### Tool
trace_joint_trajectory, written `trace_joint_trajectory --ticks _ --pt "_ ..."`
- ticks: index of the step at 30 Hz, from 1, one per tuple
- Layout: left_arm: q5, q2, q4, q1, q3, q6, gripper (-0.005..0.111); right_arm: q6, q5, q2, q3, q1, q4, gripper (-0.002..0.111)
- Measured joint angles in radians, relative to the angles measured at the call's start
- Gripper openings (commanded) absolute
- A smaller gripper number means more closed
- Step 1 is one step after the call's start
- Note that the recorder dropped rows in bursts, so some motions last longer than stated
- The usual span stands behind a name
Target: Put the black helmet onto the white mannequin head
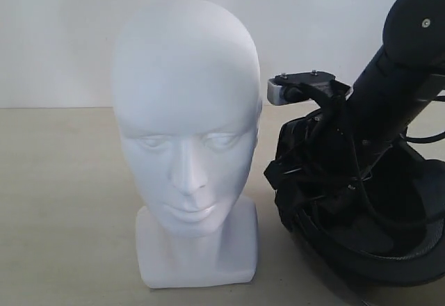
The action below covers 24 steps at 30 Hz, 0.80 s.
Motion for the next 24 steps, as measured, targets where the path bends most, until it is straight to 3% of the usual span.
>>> trace_joint_trajectory --ticks 4,15,24 --pt "0.0 0.0 0.0 0.0 0.0 0.0 0.004 -0.002 0.0 0.0 0.0 0.007 0.018 0.078" --pt "0.0 0.0 0.0 0.0 0.0 0.0 0.004 0.189 -0.019 -0.009 0.0 0.084 -0.14 0.078" --pt "0.0 0.0 0.0 0.0 0.0 0.0 0.004 0.292 -0.086 -0.003 0.033 0.095 -0.165 0.078"
